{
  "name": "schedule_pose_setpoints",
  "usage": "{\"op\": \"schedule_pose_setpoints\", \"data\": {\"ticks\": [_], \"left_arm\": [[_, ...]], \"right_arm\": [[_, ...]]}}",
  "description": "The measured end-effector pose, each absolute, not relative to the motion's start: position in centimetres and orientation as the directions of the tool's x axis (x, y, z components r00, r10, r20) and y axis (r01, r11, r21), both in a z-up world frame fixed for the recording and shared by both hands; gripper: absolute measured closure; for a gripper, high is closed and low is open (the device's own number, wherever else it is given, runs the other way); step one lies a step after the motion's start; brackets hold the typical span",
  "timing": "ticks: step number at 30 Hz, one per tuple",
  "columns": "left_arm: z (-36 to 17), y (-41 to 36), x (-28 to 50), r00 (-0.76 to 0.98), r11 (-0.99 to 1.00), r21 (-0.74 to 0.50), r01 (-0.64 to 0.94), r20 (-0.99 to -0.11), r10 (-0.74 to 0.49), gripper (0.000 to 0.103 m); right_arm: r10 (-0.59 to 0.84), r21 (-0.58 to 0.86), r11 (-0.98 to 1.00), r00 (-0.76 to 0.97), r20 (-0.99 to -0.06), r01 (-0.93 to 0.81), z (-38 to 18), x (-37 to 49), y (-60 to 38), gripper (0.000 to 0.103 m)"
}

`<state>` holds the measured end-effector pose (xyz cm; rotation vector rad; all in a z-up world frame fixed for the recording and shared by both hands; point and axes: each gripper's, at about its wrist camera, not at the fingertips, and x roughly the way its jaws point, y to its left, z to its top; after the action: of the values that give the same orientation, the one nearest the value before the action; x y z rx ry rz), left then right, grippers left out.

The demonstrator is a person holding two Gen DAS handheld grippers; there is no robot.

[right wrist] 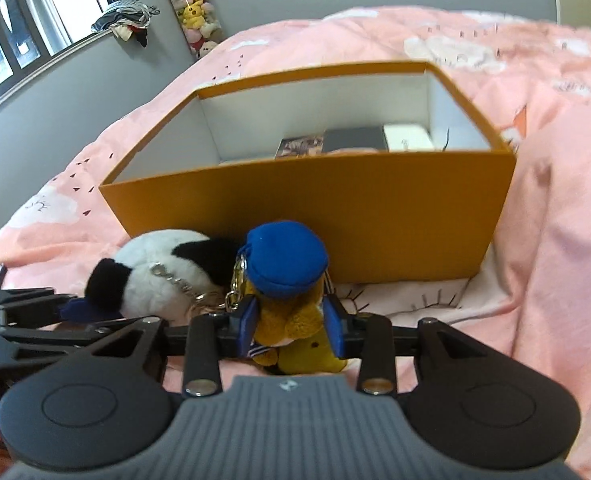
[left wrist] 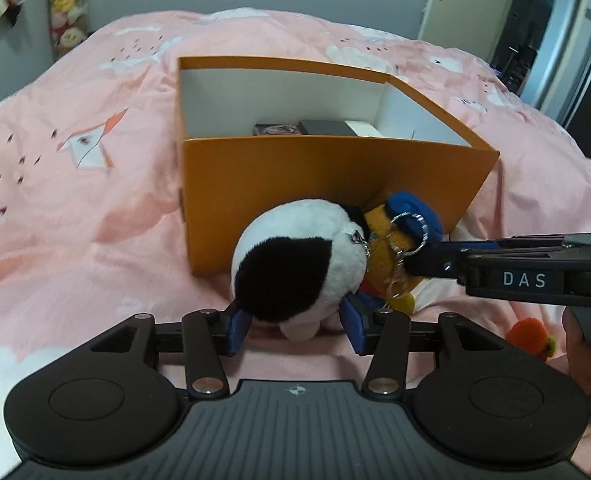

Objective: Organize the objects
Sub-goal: 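Grasp the blue-hat bear keychain with the right tool, then grasp the white panda plush with the left tool while the right tool holds the bear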

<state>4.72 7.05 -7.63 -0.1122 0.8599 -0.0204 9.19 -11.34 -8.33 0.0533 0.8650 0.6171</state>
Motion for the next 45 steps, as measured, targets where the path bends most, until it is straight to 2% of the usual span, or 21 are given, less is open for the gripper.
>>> {"op": "schedule_pose_setpoints", "data": {"ticks": [5,7,12,15,19,25,31,37,45], "left_arm": [[-7.9,6.5,5.3,0.683,0.997,-0.073,0.014,-0.727,-0.063,0.039],[-8.0,6.1,5.3,0.696,0.998,-0.03,0.053,-0.716,-0.058,0.037],[-8.4,5.1,5.4,0.731,0.989,0.061,0.137,-0.679,-0.059,0.034],[-8.6,5.0,5.4,0.755,0.984,0.083,0.154,-0.652,-0.063,0.033],[-8.9,5.0,5.6,0.768,0.986,0.082,0.144,-0.637,-0.059,0.031],[-9.3,4.7,6.1,0.743,0.983,0.121,0.14,-0.669,-0.023,0.024],[-10.0,3.1,6.4,0.735,0.962,0.207,0.176,-0.678,0.011,0.026],[-8.8,3.8,5.4,0.748,0.976,0.159,0.151,-0.664,-0.007,0.036],[-2.5,6.9,3.2,0.694,0.989,-0.107,0.101,-0.704,-0.147,0.037]], "right_arm": [[0.539,0.296,0.815,0.467,-0.701,-0.497,-8.9,9.3,-11.0,0.058],[0.538,0.295,0.812,0.451,-0.712,-0.503,-9.3,9.4,-10.5,0.05],[0.529,0.296,0.816,0.435,-0.729,-0.498,-10.5,9.8,-10.1,0.049],[0.543,0.325,0.815,0.436,-0.718,-0.48,-10.8,10.3,-10.3,0.05],[0.557,0.348,0.812,0.446,-0.7,-0.468,-10.6,10.1,-10.8,0.06],[0.5,0.29,0.851,0.508,-0.701,-0.437,-9.1,8.5,-12.7,0.062],[0.494,0.293,0.855,0.505,-0.707,-0.427,-9.2,8.4,-13.0,0.062],[0.5,0.284,0.85,0.507,-0.702,-0.444,-8.3,8.0,-12.8,0.062],[0.466,0.132,0.826,0.533,-0.706,-0.548,-2.6,6.2,-13.6,0.062]]}}
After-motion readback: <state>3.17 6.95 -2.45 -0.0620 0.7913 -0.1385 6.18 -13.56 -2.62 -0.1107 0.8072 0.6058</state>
